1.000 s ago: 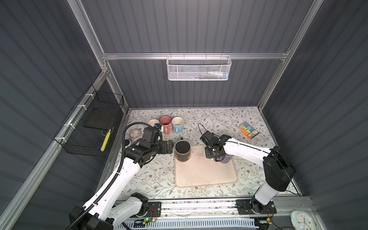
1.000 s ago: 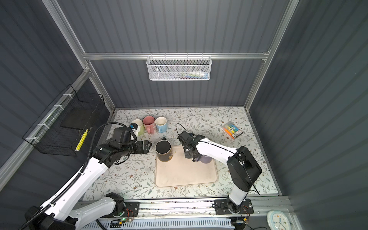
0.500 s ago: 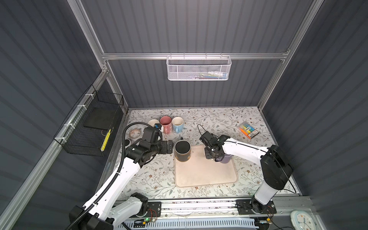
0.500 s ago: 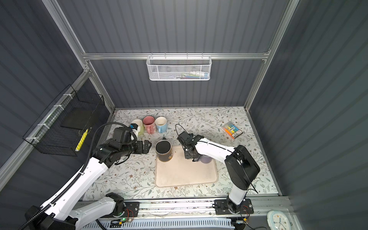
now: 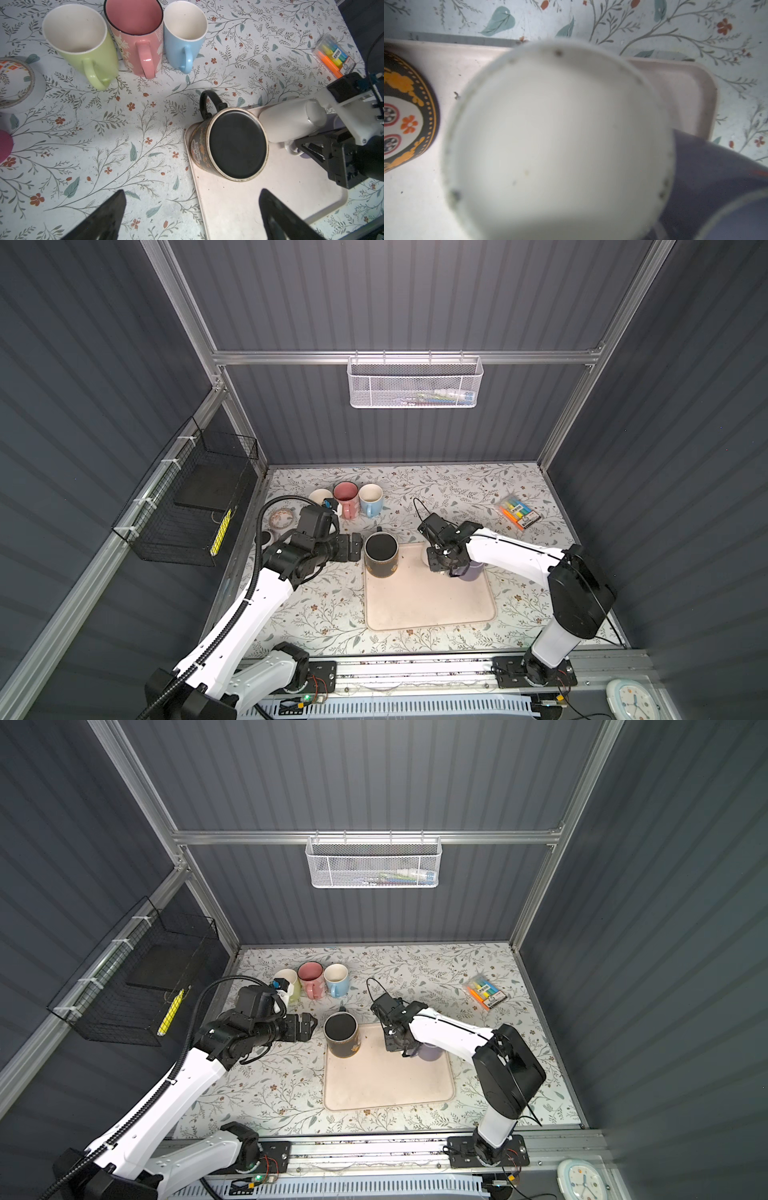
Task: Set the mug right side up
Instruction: 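Lift the white mug off the tray with the right gripper, then tilt the white mug with the right gripper while the left gripper reaches in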
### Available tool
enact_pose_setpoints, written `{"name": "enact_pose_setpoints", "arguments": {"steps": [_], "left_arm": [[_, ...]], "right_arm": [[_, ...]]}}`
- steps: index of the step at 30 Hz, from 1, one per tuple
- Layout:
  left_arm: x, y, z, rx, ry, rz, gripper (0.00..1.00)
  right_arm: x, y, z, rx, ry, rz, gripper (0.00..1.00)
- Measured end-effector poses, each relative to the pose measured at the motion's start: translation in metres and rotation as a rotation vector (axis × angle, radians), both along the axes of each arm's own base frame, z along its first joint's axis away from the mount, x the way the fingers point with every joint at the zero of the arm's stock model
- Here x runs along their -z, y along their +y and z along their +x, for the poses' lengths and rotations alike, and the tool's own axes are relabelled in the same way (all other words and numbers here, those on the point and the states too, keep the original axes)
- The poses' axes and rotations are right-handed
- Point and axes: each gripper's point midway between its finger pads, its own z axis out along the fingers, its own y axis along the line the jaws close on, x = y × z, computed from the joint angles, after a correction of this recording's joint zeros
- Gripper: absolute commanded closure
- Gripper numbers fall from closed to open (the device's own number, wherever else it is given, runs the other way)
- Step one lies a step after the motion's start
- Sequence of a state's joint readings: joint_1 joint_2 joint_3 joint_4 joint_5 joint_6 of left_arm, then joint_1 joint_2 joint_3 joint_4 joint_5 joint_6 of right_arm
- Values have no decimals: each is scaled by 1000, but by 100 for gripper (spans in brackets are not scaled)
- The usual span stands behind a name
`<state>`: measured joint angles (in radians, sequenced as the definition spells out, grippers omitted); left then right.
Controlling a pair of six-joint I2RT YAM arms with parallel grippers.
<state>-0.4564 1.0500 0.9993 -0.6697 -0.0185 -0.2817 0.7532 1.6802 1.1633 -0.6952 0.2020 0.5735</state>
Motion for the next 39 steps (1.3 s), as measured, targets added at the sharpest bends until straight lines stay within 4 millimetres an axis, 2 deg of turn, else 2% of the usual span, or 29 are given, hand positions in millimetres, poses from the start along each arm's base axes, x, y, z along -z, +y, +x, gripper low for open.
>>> {"name": "enact_pose_setpoints", "arguments": {"steps": [9,16,26,32,39], "left_arm": [[-20,-3,-6,12,-86,-83,0],[-27,-14,-4,30,-98,-148,0],[-10,-31,-11,63,-85,-294,1],[-18,-41,-14,94,-133,-401,0],[-17,-50,-14,118,-149,-471,0]], "right_arm": [[-21,7,-2,-33,-32,71,100],[-40,5,-13,-57,-63,136,100],[-73,2,-36,-130,-166,303,100],[-95,8,-45,-189,-238,413,100],[-129,18,-52,-258,-334,551,100]]}}
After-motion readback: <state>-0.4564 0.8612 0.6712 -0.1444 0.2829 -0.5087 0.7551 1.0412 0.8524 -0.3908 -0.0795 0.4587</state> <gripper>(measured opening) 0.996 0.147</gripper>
